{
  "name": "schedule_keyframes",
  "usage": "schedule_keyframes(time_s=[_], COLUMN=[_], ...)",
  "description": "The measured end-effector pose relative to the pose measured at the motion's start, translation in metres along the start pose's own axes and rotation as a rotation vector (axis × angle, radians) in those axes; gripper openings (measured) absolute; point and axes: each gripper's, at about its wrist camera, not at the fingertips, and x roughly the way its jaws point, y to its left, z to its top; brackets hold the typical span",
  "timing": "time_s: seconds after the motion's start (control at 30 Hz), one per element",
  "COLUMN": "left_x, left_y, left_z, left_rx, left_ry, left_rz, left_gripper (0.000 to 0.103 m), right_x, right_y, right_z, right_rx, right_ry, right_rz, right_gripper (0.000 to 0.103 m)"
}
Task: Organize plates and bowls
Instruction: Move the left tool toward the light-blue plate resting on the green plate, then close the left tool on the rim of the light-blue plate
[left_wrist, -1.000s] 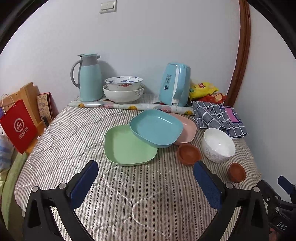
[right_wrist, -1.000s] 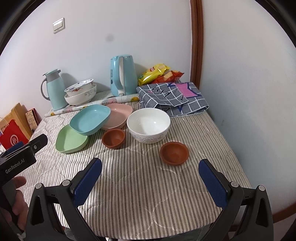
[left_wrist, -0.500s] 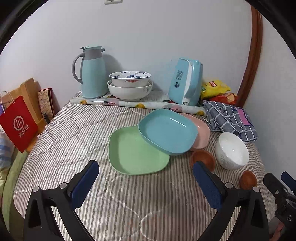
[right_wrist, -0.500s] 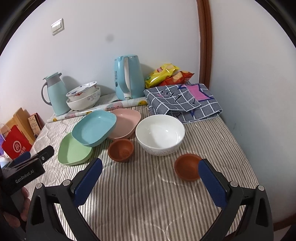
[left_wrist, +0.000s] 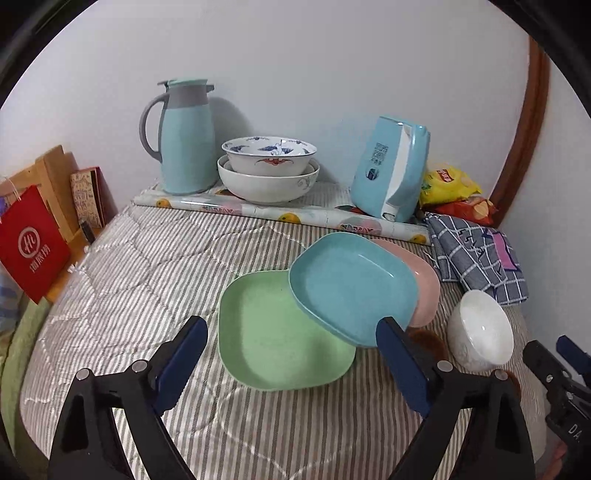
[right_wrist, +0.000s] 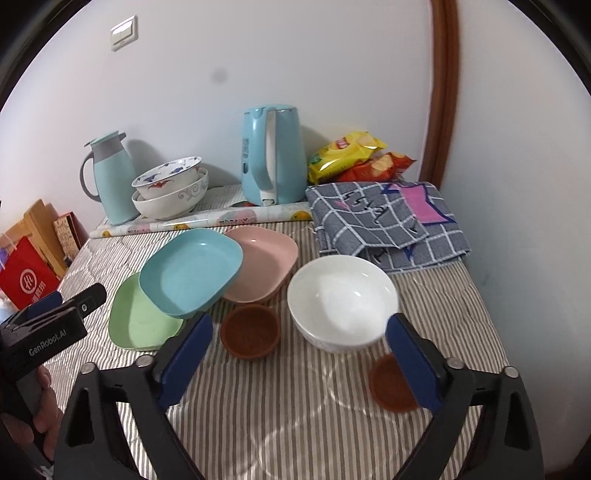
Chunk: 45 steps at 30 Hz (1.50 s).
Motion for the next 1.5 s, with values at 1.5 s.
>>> schedule_keyframes(time_s=[1.5], left_x=[0.144], left_y=[-0.004], left_z=[0.056], left_rx=[0.020], left_ry=[0.153], left_rz=[-0.109], left_gripper=[0.050], right_x=[0.140], right_y=[0.068], right_z=[0.035], right_rx=[-0.036], right_ry=[0.300], right_rz=[0.134], right_gripper=[0.050])
